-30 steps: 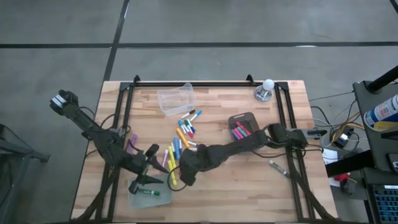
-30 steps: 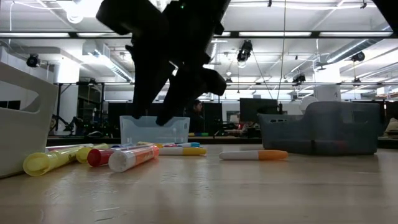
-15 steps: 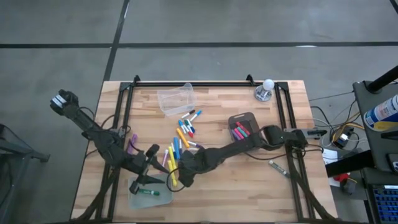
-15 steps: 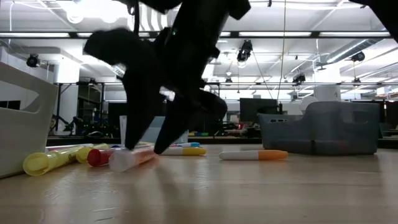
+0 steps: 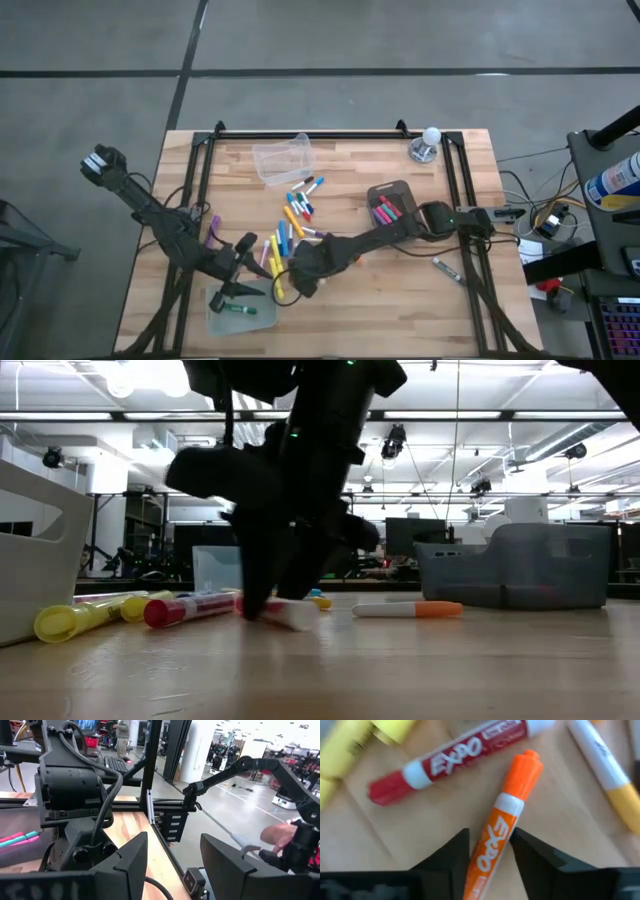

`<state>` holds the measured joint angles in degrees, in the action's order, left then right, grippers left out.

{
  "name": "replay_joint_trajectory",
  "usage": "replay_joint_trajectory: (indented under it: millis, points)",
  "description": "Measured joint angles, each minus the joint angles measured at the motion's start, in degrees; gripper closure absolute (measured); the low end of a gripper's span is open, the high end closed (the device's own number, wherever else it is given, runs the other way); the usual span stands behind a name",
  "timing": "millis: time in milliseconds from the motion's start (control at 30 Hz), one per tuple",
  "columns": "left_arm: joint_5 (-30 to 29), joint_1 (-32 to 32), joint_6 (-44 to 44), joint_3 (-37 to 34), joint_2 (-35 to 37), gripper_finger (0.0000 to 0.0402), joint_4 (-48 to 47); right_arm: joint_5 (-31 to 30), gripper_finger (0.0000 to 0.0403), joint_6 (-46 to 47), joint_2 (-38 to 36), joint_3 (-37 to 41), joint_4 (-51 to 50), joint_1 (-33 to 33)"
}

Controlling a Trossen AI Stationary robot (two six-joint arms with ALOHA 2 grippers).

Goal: Pick & Place Markers
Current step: Put the orange marker pen into the gray bin

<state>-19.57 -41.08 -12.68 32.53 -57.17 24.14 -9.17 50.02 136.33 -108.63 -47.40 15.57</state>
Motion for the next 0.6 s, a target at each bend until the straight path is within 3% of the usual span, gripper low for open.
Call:
replay_joint_trajectory:
  millis: [200,600]
  points:
    - [0.0,0.01,0.66,-0.01,-0.65,0.0225,-0.33,-0.83,0.0348,-2.34,-0.17,0.03,-6.39,0.81]
    - [-1.44,0.2,1.83,-0.02,-1.64,0.0225,-0.32,-5.04,0.0352,-9.96,-3.21,0.75,-8.29,2.13]
